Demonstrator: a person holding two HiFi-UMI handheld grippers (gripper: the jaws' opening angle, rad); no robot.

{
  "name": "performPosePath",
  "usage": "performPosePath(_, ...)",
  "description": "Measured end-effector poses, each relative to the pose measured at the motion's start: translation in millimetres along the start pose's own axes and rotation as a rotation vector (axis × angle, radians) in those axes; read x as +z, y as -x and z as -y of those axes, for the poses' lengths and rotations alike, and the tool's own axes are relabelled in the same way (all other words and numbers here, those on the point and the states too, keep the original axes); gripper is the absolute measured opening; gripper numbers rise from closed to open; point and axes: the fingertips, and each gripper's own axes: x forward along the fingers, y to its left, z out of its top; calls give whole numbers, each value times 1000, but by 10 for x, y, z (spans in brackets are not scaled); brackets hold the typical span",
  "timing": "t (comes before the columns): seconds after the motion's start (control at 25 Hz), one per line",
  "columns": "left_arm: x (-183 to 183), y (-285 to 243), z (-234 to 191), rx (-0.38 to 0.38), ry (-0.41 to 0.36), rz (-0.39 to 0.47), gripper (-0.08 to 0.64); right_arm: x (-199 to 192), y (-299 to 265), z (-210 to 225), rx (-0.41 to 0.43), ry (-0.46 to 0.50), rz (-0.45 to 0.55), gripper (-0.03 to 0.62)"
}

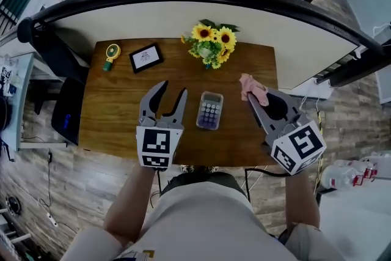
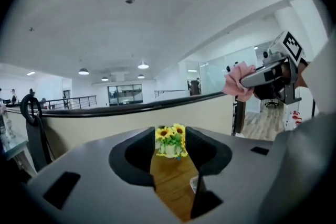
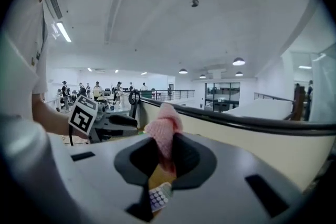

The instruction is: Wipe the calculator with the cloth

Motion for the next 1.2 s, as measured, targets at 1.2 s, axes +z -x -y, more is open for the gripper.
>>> performPosePath(1.2,860,1334,31,-24,-27,127,9,429,936,-582,-141,-51,137,49)
